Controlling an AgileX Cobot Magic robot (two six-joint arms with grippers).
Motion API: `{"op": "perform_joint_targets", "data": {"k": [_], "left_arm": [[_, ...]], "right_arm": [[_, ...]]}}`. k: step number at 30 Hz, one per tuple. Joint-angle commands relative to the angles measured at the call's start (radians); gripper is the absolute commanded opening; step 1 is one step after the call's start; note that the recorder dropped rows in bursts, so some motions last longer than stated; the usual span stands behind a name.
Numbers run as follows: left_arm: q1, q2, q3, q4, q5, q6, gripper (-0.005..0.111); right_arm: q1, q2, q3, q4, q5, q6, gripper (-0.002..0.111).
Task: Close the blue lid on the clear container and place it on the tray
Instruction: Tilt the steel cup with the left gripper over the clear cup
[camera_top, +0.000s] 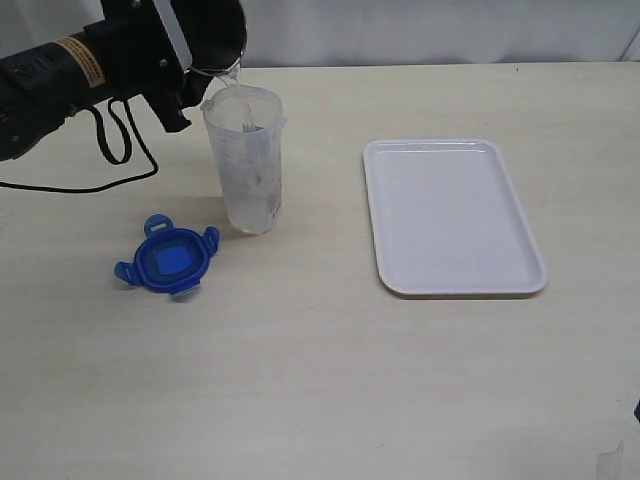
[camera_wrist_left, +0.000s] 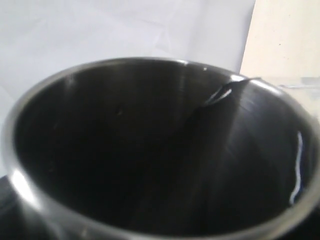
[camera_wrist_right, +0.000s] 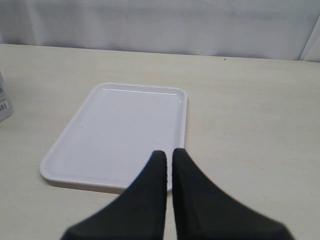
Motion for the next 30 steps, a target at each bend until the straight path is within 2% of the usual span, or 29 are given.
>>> {"op": "perform_joint_targets", "data": {"k": [1,30], "left_arm": [[0.001,-0.023,-0.013,-0.019,-0.071,0.046,0.000],[0.001,-0.023,-0.013,-0.024,-0.071,0.112,0.000]], "right_arm": [[-0.006,-0.004,0.002,-0.006,-0.001,0.001,0.004],[-0.006,-0.004,0.002,-0.006,-0.001,0.001,0.004]]}}
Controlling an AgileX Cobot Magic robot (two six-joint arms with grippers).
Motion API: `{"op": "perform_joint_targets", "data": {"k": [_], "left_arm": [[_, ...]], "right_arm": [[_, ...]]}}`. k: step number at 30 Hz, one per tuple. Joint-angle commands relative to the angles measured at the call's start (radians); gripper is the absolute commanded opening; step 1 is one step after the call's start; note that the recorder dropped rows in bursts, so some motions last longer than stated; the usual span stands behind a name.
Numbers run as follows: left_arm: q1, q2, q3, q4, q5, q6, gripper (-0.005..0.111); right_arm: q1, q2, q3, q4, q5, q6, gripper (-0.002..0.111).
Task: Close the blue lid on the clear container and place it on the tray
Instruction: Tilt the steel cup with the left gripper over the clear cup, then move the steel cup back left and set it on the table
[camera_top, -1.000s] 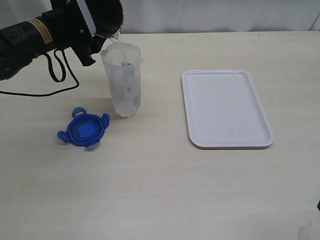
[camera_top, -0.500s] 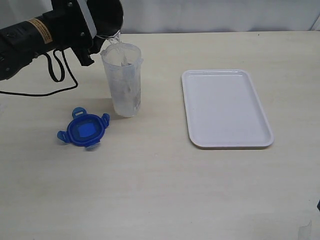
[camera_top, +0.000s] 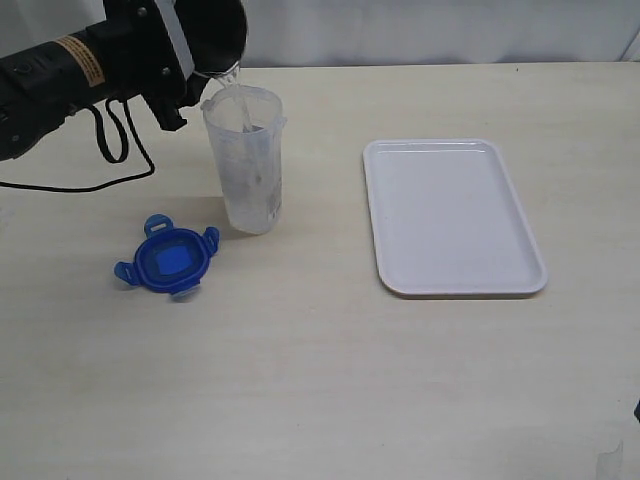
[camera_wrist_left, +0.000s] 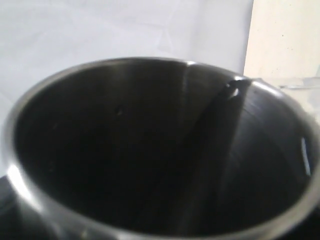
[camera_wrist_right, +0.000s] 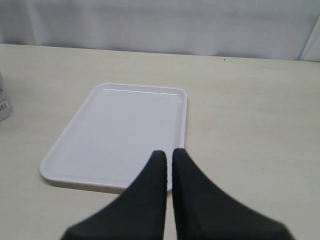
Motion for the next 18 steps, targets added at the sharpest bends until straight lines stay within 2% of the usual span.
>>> {"op": "perform_joint_targets", "data": {"k": [1,6,8,14,18], "left_arm": [[0.001,-0.023,-0.012,-0.026,-0.064,0.027,0.000],[-0.001,-0.023,-0.012,-0.026,-0.064,-0.032,0.000],[-0.001,-0.023,-0.012,-0.026,-0.062,-0.159,0.000],[-0.001,-0.023,-0.012,-0.026,-0.006,-0.741,0.000],[-0.001,-0.023,-0.012,-0.082,0.071,-0.863,0.000]], "right_arm": [[-0.006,-0.004,0.002,-0.006,-0.001,0.001,0.004],[-0.006,-0.004,0.002,-0.006,-0.001,0.001,0.004],[-0.006,-0.004,0.002,-0.006,-0.001,0.001,0.004],[-0.006,-0.004,0.002,-0.006,-0.001,0.001,0.004],[-0.006,-0.004,0.002,-0.006,-0.001,0.001,0.004]]}}
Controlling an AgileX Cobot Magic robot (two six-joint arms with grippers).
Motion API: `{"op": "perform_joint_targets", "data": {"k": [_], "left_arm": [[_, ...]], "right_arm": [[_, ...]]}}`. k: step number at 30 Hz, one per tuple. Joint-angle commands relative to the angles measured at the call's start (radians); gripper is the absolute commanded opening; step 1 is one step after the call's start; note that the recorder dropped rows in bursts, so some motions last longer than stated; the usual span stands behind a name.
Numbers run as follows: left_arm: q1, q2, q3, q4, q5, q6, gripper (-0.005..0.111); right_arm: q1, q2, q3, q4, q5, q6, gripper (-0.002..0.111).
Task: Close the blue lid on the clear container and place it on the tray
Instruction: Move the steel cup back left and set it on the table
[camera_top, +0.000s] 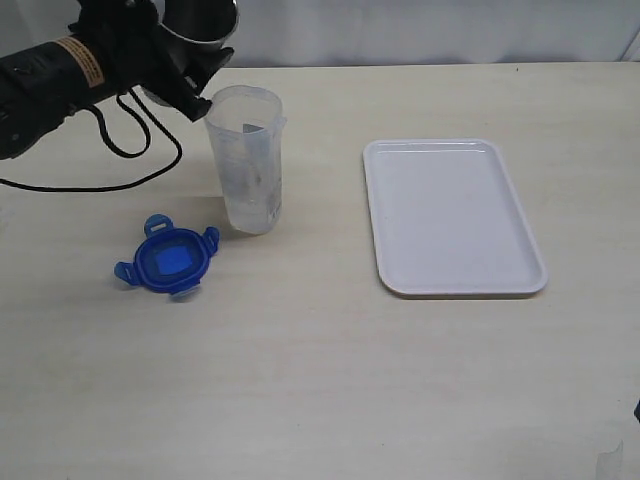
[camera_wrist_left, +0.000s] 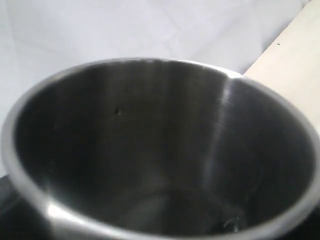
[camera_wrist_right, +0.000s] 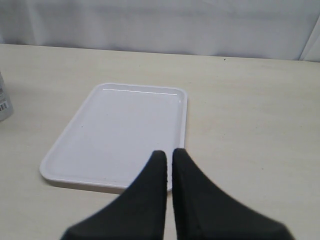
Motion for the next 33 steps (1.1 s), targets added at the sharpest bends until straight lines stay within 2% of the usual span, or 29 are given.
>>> {"op": "perform_joint_targets", "data": {"k": [1,8,16,22,33], "left_arm": [[-0.001,-0.017,-0.012,-0.101,0.039,-0.139,0.000],[0.034,0.011,-0.012,-0.304,0.033,-0.148,0.000],[0.144,0.130,-0.023,-0.331,-0.130,-0.302,0.000],[0.199,0.231,-0.196,-0.274,-0.019,-0.302,0.000],[0.197,0.419,-0.436,-0.225,0.005,-0.332,0.000]], "right_arm": [[-0.006,-0.004,0.002,-0.006,-0.001,0.001,0.004],[-0.006,-0.004,0.002,-0.006,-0.001,0.001,0.004],[-0.006,-0.004,0.002,-0.006,-0.001,0.001,0.004],[-0.006,-0.004,0.002,-0.006,-0.001,0.001,0.004],[-0.006,-0.004,0.002,-0.006,-0.001,0.001,0.004]]}}
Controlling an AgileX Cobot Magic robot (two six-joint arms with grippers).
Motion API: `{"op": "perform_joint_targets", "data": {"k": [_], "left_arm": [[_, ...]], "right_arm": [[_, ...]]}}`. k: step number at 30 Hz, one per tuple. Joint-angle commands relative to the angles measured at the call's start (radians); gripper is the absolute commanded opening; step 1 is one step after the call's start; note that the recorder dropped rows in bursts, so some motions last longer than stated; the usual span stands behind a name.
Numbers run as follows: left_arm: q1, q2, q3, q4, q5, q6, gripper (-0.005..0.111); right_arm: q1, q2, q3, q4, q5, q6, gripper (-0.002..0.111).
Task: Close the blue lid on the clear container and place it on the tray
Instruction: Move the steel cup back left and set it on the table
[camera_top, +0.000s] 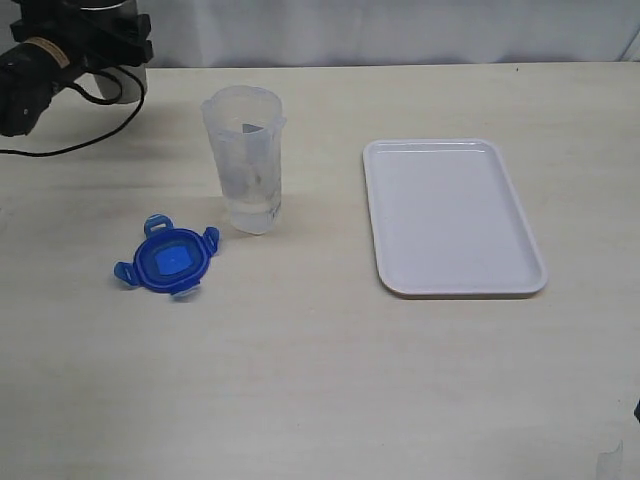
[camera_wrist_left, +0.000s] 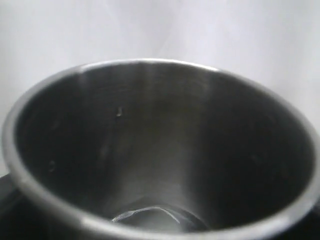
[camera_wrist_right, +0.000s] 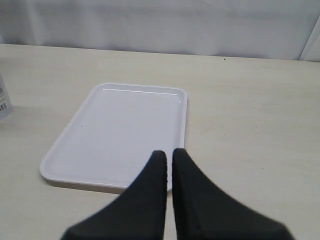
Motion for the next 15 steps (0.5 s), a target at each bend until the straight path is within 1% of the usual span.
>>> {"op": "perform_joint_targets", "data": {"k": [1,4,6,10,15], "left_arm": [[0.000,0.064,-0.088,0.031,-0.018,-0.062,0.000],[0.000,0.099,-0.110,0.066,-0.027,-0.100,0.000],[0.000,0.111,-0.110,0.073,-0.054,-0.102,0.000],[0.000,0.135,-0.110,0.096,-0.059,-0.114,0.000],[0.000,0.151,-0.108,0.094,-0.070,-0.115,0.000]], "right_arm": [[-0.006,-0.004,0.002,-0.006,-0.001,0.001,0.004],[-0.006,-0.004,0.002,-0.006,-0.001,0.001,0.004],[-0.006,-0.004,0.002,-0.006,-0.001,0.001,0.004],[-0.006,-0.004,0.002,-0.006,-0.001,0.001,0.004],[-0.006,-0.004,0.002,-0.006,-0.001,0.001,0.004]]}}
